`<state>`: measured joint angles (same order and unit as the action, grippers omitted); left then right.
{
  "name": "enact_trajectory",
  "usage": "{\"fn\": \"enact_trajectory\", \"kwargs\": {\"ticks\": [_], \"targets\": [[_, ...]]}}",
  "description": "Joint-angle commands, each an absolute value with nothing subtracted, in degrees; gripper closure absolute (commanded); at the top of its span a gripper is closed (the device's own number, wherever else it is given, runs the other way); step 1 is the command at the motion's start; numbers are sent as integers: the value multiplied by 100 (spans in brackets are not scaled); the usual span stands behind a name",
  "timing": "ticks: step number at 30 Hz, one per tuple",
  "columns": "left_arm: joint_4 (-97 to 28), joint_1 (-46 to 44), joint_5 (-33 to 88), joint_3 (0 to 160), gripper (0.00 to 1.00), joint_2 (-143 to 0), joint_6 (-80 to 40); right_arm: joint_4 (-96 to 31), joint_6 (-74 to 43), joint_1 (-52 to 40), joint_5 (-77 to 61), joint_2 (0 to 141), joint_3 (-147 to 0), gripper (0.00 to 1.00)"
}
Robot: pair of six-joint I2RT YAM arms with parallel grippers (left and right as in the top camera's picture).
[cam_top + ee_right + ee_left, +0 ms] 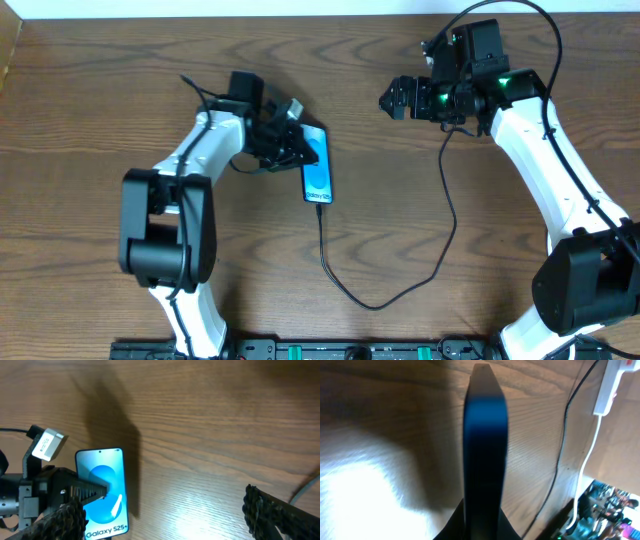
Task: Plug charger to phone and switch on socket
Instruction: 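Lower the phone onto the table with the left gripper and release, then move the right gripper toward the power strip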
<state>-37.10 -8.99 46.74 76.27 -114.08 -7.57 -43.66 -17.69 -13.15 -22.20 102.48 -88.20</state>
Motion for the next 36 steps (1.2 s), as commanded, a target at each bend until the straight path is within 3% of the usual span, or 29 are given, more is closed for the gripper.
{"fn": "enact_trajectory", "kwargs": {"ticks": [1, 9, 15, 17, 27, 31, 36], "targets": [[-3500, -1057, 4772, 7719, 93, -11703, -764, -4506, -1601, -1385, -1999, 10147, -8910, 1], [-2987, -1114, 4768, 7719, 90, -12186, -1535, -4633, -1599, -1393, -1957, 10147, -8908, 1], [-3022, -1111, 4440, 7719, 55, -12184, -1538, -4630, -1599, -1393, -1927, 10149, -8908, 1], [-3157, -1111, 3758, 7719, 51, -12184, -1538, -4665, -1597, -1393, -1769, 10149, -8908, 1], [-3627, -1111, 1072, 7719, 47, -12184, -1533, -4762, -1555, -1393, -1658, 10149, -8908, 1], [-4117, -1004, 676, 8071, 45, -12086, -1356, -4779, -1448, -1393, -1664, 10147, -8908, 2], [-4657, -819, 679, 8593, 45, -11205, -1227, -4827, -1404, -1374, -1660, 10147, -8908, 20]]}}
